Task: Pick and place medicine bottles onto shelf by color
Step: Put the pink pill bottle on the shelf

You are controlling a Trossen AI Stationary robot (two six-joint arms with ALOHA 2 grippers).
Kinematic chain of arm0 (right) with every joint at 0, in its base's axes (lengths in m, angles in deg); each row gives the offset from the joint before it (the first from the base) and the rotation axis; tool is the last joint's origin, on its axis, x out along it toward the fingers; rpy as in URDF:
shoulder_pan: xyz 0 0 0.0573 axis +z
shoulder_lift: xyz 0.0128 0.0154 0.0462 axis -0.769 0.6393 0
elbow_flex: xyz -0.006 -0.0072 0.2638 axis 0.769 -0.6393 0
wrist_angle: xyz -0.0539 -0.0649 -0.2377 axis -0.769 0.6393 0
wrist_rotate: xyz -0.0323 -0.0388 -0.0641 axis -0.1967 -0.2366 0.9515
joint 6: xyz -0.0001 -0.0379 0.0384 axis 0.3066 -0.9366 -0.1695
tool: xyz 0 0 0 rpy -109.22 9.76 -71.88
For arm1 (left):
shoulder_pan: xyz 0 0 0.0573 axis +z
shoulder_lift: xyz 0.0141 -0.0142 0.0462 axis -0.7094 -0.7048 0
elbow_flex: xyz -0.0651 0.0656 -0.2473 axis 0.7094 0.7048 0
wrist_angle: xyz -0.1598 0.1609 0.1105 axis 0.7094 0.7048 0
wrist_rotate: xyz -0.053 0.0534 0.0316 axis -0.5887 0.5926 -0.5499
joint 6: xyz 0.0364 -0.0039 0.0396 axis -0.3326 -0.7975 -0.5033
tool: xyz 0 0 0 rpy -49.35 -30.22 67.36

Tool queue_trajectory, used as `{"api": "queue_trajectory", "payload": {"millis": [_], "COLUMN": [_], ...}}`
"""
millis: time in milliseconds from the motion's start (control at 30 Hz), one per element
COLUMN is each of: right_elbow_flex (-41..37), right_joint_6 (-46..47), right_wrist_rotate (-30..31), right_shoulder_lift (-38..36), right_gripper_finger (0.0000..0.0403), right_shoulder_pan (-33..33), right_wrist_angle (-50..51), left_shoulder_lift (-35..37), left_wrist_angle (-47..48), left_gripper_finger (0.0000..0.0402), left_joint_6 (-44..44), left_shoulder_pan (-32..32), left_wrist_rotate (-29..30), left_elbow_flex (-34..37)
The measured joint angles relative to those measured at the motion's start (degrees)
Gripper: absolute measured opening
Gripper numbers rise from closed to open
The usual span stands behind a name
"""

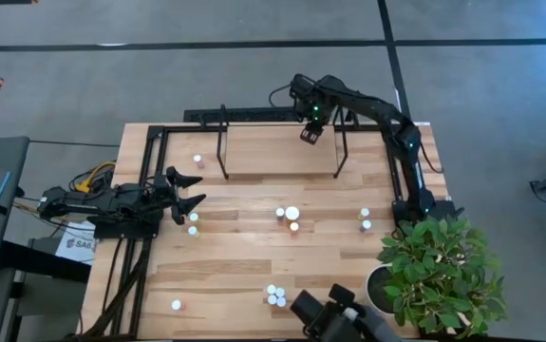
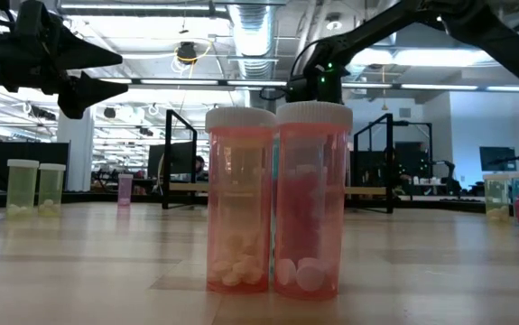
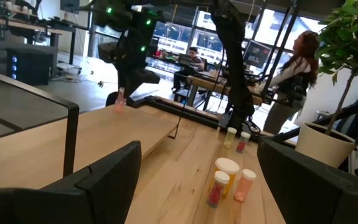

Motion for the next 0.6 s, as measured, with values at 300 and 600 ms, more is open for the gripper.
{"api": "queue_trajectory", "payload": {"millis": [300,600], "right_elbow_flex": [0.0,0.0], "right_joint_6": [-1.5,-1.6], "right_wrist_rotate": [-0.5,-0.5], "right_shoulder_lift": [0.1,0.1], "right_gripper_finger": [0.0146,0.0153], "right_shoulder_pan": [-0.3,-0.3], "right_wrist_angle": [-0.1,-0.4], "left_shoulder_lift": [0.0,0.0], "left_wrist_angle": [0.0,0.0], "left_gripper_finger": [0.0311,0.0311], "left_joint_6": [0.0,0.0], "left_shoulder_pan": [0.0,0.0], "left_wrist_rotate": [0.0,0.0], "left_elbow_flex": [0.0,0.0]}}
